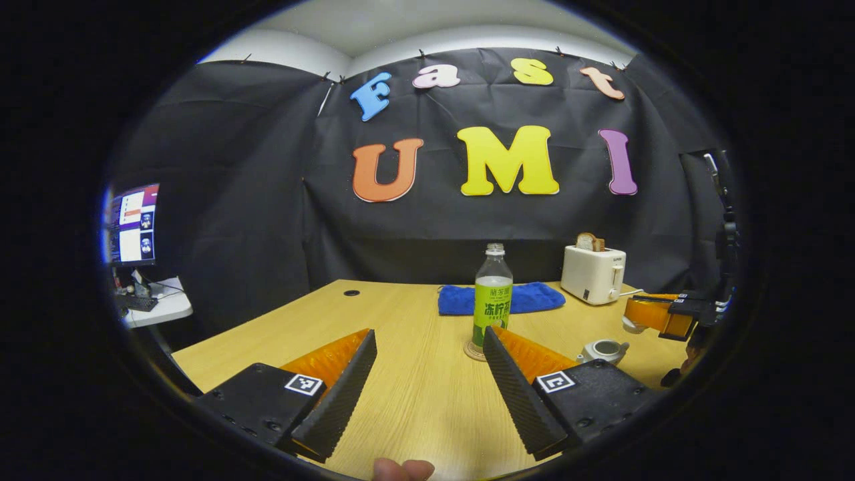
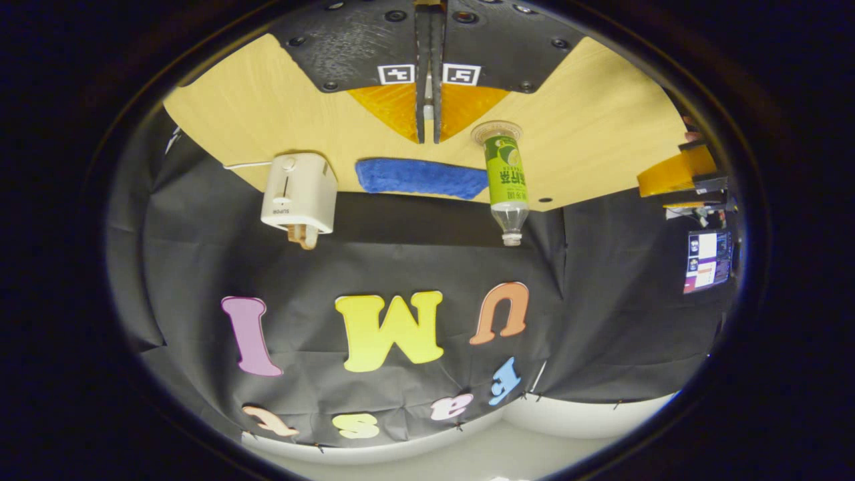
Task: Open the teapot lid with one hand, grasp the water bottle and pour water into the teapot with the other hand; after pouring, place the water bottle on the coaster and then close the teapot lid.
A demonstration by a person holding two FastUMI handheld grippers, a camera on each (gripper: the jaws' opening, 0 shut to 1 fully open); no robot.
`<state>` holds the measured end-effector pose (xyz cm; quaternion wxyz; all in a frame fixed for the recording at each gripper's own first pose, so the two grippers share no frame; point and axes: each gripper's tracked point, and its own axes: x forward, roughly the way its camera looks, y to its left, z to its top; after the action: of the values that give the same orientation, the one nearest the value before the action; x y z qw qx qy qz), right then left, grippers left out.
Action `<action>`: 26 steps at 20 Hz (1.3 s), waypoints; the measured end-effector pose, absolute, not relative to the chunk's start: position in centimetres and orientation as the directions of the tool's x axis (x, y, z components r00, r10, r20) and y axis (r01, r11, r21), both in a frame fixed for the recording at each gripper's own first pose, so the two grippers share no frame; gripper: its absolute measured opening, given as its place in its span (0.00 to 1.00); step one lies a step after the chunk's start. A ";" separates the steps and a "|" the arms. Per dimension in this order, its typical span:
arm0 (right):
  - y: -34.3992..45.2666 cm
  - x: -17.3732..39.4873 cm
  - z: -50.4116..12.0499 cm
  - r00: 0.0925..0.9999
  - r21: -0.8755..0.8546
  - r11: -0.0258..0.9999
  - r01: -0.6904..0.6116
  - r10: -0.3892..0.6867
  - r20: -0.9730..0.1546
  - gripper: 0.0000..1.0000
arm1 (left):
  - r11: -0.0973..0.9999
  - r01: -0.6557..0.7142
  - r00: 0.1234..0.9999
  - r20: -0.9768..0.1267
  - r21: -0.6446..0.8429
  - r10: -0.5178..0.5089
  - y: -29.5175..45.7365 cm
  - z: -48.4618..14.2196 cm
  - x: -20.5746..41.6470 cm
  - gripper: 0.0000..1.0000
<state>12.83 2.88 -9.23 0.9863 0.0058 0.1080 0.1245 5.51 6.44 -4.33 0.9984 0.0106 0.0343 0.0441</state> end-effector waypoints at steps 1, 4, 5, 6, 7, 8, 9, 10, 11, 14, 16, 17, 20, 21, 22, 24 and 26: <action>3.1 13.0 -9.6 0.944 0.034 0.968 -0.249 0.251 -0.215 0.01 | 0.995 -0.092 0.994 -0.060 0.028 0.094 6.7 -4.1 5.0 1.00; 4.0 13.5 -10.3 0.940 0.028 0.965 -0.260 0.260 -0.220 0.01 | 0.994 -0.105 0.994 -0.038 0.036 0.106 7.4 -3.3 3.7 1.00; 4.2 13.6 -10.7 0.938 0.027 0.964 -0.265 0.265 -0.223 0.01 | 0.994 -0.104 0.994 -0.037 0.036 0.106 7.5 -3.1 3.4 1.00; 4.6 13.7 -10.9 0.937 0.026 0.962 -0.272 0.271 -0.222 0.00 | 0.994 -0.104 0.994 -0.032 0.032 0.105 7.6 -2.8 3.0 0.99; 4.8 13.7 -11.2 0.936 0.021 0.961 -0.275 0.272 -0.222 0.00 | 0.995 -0.100 0.995 -0.024 0.029 0.101 7.6 -2.5 2.7 1.00; 5.0 13.8 -11.4 0.936 0.016 0.961 -0.276 0.272 -0.224 0.01 | 0.995 -0.099 0.995 -0.022 0.029 0.100 7.6 -2.5 2.4 1.00; 5.2 13.9 -11.7 0.935 0.015 0.961 -0.277 0.274 -0.227 0.01 | 0.994 -0.103 0.994 -0.021 0.029 0.103 7.8 -2.3 2.3 0.99; 5.2 13.9 -12.1 0.934 0.016 0.961 -0.277 0.273 -0.231 0.00 | 0.994 -0.105 0.994 -0.018 0.028 0.105 7.9 -2.2 2.0 1.00; 5.2 14.1 -12.3 0.935 0.017 0.962 -0.272 0.268 -0.233 0.01 | 0.994 -0.104 0.994 -0.016 0.025 0.105 8.0 -2.1 1.9 1.00; 4.8 14.2 -12.6 0.937 0.021 0.965 -0.261 0.259 -0.234 0.01 | 0.995 -0.097 0.995 -0.016 0.008 0.097 7.9 -2.1 1.9 0.99; 4.8 14.5 -13.0 0.937 0.027 0.966 -0.257 0.256 -0.238 0.01 | 0.995 -0.097 0.995 -0.018 0.003 0.097 7.9 -2.2 1.9 1.00; 4.7 14.5 -13.2 0.937 0.030 0.967 -0.254 0.254 -0.238 0.01 | 0.995 -0.096 0.995 -0.019 0.002 0.096 7.8 -2.3 1.9 0.99; 4.6 14.4 -13.2 0.941 0.035 0.968 -0.248 0.250 -0.227 0.01 | 0.996 -0.090 0.996 -0.019 0.003 0.090 7.5 -2.5 2.0 1.00; 4.6 14.4 -13.2 0.943 0.035 0.969 -0.245 0.247 -0.223 0.01 | 0.996 -0.086 0.996 -0.019 0.002 0.086 7.3 -2.4 1.9 1.00; 4.5 14.4 -13.2 0.945 0.030 0.970 -0.241 0.242 -0.221 0.01 | 0.997 -0.080 0.997 -0.019 0.002 0.080 7.0 -2.4 1.9 1.00; 4.5 14.4 -13.6 0.946 0.022 0.972 -0.236 0.235 -0.226 0.01 | 0.997 -0.073 0.997 -0.017 0.006 0.073 6.7 -2.4 1.9 1.00; 4.5 14.4 -13.8 0.945 0.022 0.973 -0.232 0.230 -0.231 0.01 | 0.998 -0.067 0.998 -0.019 0.008 0.067 6.4 -2.6 1.9 1.00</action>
<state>14.40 4.54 -13.77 0.9862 -0.0030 0.1170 0.1171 1.90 6.42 -2.55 0.9994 0.0035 0.0097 0.0337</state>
